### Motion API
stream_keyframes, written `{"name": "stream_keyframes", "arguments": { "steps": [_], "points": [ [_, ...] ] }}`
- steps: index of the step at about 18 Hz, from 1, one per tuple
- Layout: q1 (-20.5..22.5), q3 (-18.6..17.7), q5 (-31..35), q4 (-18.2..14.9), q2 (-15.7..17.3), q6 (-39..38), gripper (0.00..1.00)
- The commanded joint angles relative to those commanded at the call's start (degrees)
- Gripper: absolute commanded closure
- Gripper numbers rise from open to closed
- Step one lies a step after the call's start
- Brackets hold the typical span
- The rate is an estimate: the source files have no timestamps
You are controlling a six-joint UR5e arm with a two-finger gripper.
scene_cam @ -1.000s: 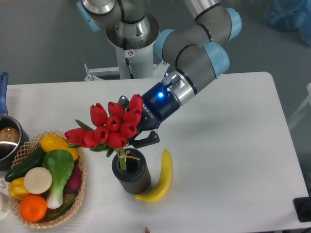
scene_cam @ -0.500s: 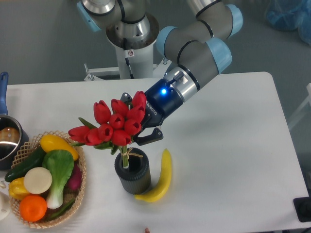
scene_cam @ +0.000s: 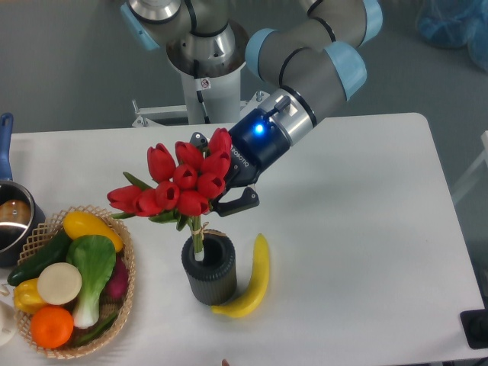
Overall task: Pick up the flowers from the vase
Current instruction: 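Raise the tulips higher until the stems clear the vase rim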
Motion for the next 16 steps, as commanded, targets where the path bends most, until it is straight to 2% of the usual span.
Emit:
{"name": "stream_keyframes", "arguments": {
  "steps": [6,11,16],
  "points": [
    [1.49,-0.09,1.14,0.00,1.23,-0.88,0.69],
    [4.57,0.09,1.14,0.00,2.11,-1.84,0.69],
    [5.54,1.93,1.14,0.00,3.08,-8.87,0.69]
  ]
}}
